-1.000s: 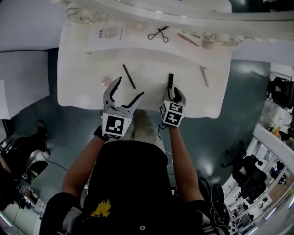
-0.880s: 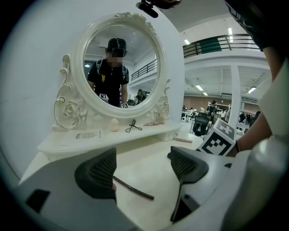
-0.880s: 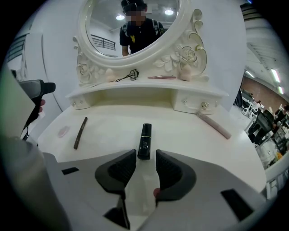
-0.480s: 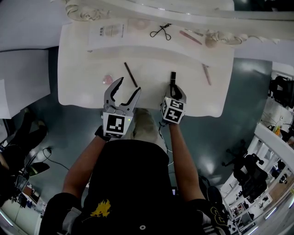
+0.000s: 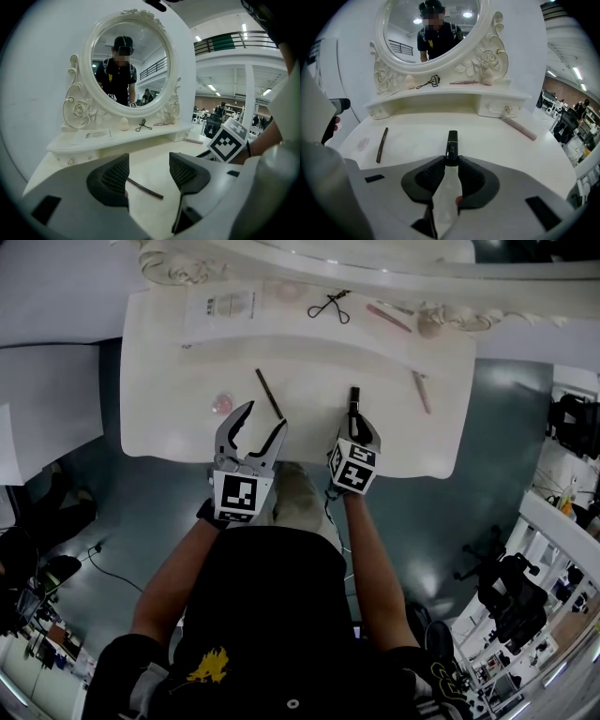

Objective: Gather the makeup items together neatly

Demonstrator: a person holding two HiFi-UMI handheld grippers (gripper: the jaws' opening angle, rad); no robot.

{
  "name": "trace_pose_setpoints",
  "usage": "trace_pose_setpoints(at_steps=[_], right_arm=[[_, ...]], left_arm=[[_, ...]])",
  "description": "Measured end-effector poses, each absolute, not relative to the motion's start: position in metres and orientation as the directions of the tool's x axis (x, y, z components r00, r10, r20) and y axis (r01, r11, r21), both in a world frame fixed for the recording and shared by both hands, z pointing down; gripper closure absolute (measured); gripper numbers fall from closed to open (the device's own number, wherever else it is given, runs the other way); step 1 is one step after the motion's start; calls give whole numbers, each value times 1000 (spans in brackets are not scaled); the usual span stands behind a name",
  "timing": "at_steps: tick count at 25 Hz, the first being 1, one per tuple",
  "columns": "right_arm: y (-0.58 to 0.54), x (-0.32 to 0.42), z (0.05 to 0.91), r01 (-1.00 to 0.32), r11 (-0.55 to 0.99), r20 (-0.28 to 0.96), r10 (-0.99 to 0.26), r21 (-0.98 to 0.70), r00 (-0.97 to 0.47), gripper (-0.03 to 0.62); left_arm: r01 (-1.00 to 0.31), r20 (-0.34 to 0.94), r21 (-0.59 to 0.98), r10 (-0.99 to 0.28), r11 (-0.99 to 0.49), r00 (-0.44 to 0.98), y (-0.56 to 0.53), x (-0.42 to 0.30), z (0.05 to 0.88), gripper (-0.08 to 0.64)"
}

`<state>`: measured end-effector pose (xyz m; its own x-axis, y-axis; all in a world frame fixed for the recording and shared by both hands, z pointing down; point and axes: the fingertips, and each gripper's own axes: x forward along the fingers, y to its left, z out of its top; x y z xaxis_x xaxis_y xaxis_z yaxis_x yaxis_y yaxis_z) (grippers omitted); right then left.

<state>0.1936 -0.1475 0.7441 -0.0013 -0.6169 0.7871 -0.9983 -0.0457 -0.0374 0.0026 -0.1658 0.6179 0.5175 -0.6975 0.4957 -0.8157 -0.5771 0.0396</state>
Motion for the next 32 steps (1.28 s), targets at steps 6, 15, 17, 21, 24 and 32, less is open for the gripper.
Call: trace_pose_setpoints(at_steps=[6,15,17,21,24,32], right_arm=[[-152,187,737,-998,-46,779,-627,-39,-2,491],[-164,175,725,-996,-55,753,-657,-72,-18,492],[-168,169,721,-996,-47,747,-664,-78,-27,492],[-178,151,716,-995,-28,735,-676,-95,-51,492],[-184,137,716,-994,-17,732,-678,-106,-66,492],[-188,110,728,-992,-13,743,-663,-128,-87,492]], left_arm=[[-821,493,40,-704,-569,511,-167,-4,616,287],[-829,486,45,-713,-557,506,-168,-11,612,290],[-832,485,44,-716,-553,502,-168,-13,611,291],[-840,485,43,-724,-541,491,-168,-21,609,293],[-845,485,48,-727,-532,486,-167,-26,608,296],[-855,500,52,-728,-516,469,-162,-37,613,300]])
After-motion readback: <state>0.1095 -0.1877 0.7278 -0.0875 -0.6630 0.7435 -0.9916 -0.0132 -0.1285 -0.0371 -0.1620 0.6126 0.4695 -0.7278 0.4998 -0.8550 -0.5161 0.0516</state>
